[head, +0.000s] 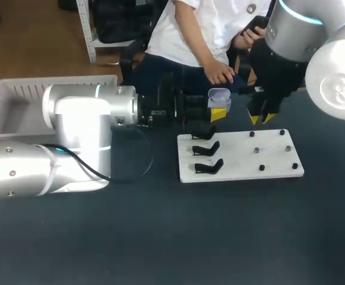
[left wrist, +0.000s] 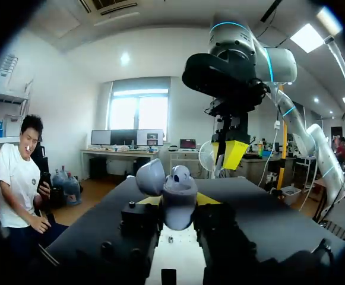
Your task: Pick up each earbud case from the left stands, insert the matching earbuds, close the lid, and place the case in the box.
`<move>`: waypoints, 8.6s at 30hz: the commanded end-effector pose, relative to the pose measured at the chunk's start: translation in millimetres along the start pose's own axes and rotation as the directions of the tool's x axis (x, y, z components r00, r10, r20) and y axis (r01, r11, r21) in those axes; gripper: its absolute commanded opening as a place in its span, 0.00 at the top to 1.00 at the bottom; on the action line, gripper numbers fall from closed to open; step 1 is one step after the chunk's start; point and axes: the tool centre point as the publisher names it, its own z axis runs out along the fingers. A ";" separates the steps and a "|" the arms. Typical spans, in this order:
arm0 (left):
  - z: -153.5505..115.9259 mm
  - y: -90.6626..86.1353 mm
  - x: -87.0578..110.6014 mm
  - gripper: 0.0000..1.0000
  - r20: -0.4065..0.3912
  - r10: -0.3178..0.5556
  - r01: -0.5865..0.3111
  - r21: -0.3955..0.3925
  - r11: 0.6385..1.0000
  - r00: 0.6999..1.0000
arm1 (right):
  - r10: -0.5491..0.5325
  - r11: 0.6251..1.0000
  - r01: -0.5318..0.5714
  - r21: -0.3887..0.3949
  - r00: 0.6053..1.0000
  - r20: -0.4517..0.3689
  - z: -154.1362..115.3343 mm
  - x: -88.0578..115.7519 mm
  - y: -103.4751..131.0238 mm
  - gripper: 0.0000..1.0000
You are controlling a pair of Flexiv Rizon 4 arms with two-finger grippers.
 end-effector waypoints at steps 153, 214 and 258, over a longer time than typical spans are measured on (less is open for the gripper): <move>0.6 1.6 -0.2 1.00 -0.002 -0.001 0.001 0.003 1.000 1.000 | -0.516 0.849 0.526 0.043 0.844 -0.144 16.9 -75.5 55.6 1.00; 0.6 1.6 -0.2 1.00 -0.002 -0.001 0.001 0.003 1.000 1.000 | -0.502 0.857 0.511 0.064 0.857 -0.113 -2.8 -74.5 55.1 0.65; 0.6 1.6 -0.2 1.00 -0.002 -0.001 0.001 0.003 1.000 1.000 | -0.215 0.976 0.213 0.043 0.976 0.033 29.1 -101.5 13.0 0.58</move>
